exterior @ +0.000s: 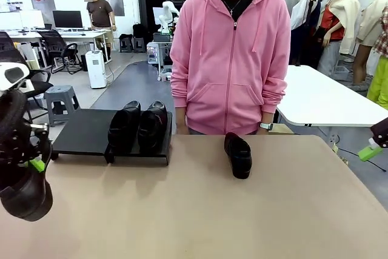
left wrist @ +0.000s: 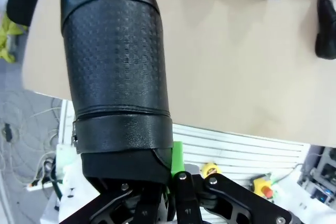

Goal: Organize the shoes by placing them on the stand.
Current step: Place the Shoe from the middle of the table onto the Shoes Stand.

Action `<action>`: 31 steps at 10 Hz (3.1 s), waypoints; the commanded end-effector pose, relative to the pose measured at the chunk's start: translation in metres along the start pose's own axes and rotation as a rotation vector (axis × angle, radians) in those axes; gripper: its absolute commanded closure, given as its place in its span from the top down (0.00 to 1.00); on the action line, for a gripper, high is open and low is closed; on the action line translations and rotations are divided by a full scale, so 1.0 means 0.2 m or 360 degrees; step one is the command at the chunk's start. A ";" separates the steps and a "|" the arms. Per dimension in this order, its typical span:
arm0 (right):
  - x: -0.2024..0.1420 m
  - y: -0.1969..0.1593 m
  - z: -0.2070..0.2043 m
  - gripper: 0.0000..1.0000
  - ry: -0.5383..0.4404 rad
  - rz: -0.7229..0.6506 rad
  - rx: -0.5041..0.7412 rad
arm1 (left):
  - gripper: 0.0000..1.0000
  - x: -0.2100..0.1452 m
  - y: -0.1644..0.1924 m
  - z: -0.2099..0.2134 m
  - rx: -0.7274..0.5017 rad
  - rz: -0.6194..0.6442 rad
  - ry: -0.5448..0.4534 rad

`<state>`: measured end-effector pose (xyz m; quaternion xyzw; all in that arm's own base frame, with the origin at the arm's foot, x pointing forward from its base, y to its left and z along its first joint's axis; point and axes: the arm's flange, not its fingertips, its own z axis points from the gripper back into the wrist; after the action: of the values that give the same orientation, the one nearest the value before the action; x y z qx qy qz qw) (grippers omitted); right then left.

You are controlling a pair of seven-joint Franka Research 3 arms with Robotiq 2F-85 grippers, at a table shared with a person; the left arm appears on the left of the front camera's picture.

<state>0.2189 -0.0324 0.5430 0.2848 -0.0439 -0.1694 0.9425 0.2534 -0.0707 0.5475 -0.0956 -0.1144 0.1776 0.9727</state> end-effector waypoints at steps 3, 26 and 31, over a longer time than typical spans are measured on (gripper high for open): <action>-0.01 0.03 0.01 1.00 0.0007 -0.0018 0.0051 | 0.00 0.00 -0.03 -0.02 0.0034 -0.0011 -0.0019; -0.01 0.03 0.01 1.00 0.0007 -0.0018 0.0051 | 0.00 1.79 -0.15 -0.83 0.0320 -0.0717 -0.0386; -0.01 0.03 0.01 1.00 0.0007 -0.0018 0.0051 | 1.00 1.79 -0.16 -0.84 0.0337 -0.0721 -0.0312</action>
<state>0.2183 -0.0322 0.5434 0.2846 -0.0442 -0.1693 0.9425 0.6318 0.0072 0.4548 0.0475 -0.2056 -0.0317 0.9770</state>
